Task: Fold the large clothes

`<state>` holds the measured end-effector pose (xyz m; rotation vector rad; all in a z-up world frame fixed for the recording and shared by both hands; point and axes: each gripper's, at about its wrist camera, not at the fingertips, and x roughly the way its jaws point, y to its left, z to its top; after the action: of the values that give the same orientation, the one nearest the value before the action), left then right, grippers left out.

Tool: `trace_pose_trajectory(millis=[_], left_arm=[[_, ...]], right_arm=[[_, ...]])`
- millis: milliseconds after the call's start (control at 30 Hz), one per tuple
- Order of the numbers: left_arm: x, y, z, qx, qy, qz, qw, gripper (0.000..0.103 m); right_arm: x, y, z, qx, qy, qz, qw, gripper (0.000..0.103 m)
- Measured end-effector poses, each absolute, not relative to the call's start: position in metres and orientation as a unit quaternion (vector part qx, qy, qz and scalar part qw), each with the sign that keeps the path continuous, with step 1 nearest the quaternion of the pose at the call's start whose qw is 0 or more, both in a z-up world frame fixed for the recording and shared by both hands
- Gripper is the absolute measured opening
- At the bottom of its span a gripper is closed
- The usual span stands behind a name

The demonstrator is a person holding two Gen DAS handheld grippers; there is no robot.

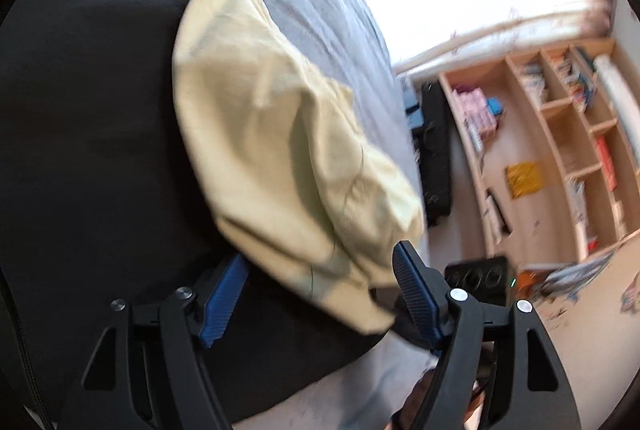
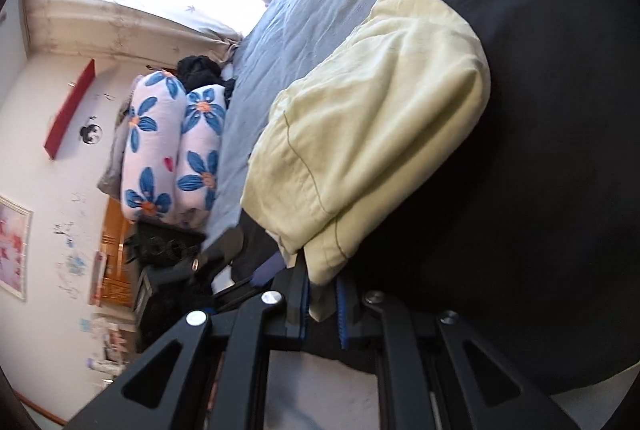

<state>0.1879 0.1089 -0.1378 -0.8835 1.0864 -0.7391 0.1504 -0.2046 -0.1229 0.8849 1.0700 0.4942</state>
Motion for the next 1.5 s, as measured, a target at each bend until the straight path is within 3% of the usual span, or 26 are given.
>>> trace_pose_trajectory(millis=[67,100,133,200,433,633,700,767,833,900,933,1000,1167,1200,1267,1300,1333,1500], left_arm=[[0.193,0.111,-0.141,-0.413,0.479,-0.32,0.706,0.069],[0.194,0.113,-0.141,-0.42,0.471,-0.31,0.711,0.057],[0.194,0.114,-0.142,-0.423,0.467,-0.301,0.716,0.033],[0.195,0.116,-0.139,-0.415,0.468,-0.277,0.73,0.007],[0.175,0.11,-0.105,-0.265,0.489,-0.192,0.808,0.003],[0.172,0.096,-0.131,-0.182,0.536,-0.148,0.811,0.003],[0.174,0.091,-0.125,-0.183,0.531,-0.151,0.813,0.004],[0.173,0.097,-0.12,-0.182,0.533,-0.156,0.812,0.016],[0.167,0.116,-0.115,-0.186,0.533,-0.168,0.808,0.046],[0.172,0.121,-0.106,-0.193,0.524,-0.162,0.813,0.061],[0.171,0.129,-0.106,-0.196,0.518,-0.159,0.817,0.062],[0.18,0.137,-0.102,-0.206,0.513,-0.157,0.818,0.062],[0.209,0.144,-0.112,-0.226,0.523,-0.16,0.806,0.062],[0.215,0.142,-0.115,-0.225,0.526,-0.159,0.805,0.058],[0.221,0.138,-0.119,-0.222,0.529,-0.164,0.802,0.03],[0.221,0.134,-0.121,-0.211,0.534,-0.167,0.802,0.009],[0.221,0.129,-0.121,-0.192,0.534,-0.158,0.808,0.007],[0.214,0.114,-0.129,-0.111,0.539,-0.133,0.824,0.007]], right_arm=[[0.146,-0.204,-0.122,0.403,0.485,0.227,0.742,0.01],[0.147,-0.203,-0.121,0.402,0.485,0.226,0.743,0.01],[0.145,-0.203,-0.121,0.398,0.484,0.221,0.747,0.01],[0.145,-0.203,-0.119,0.384,0.485,0.211,0.757,0.01],[0.137,-0.169,-0.12,0.31,0.517,0.196,0.774,0.01],[0.128,-0.147,-0.138,0.224,0.536,0.152,0.8,0.011],[0.126,-0.141,-0.127,0.181,0.542,0.148,0.807,0.021],[0.122,-0.142,-0.113,0.139,0.546,0.143,0.813,0.033],[0.117,-0.151,-0.099,0.13,0.536,0.137,0.822,0.039],[0.114,-0.175,-0.09,0.144,0.524,0.125,0.83,0.048],[0.115,-0.188,-0.086,0.159,0.518,0.116,0.832,0.05],[0.124,-0.208,-0.084,0.185,0.508,0.108,0.834,0.055],[0.16,-0.247,-0.099,0.265,0.498,0.093,0.82,0.055],[0.168,-0.248,-0.105,0.281,0.501,0.094,0.813,0.055],[0.182,-0.241,-0.114,0.295,0.501,0.111,0.806,0.053],[0.185,-0.238,-0.117,0.281,0.502,0.107,0.811,0.024],[0.188,-0.234,-0.118,0.261,0.51,0.098,0.814,0.005],[0.182,-0.228,-0.132,0.198,0.531,0.061,0.822,0.001]])
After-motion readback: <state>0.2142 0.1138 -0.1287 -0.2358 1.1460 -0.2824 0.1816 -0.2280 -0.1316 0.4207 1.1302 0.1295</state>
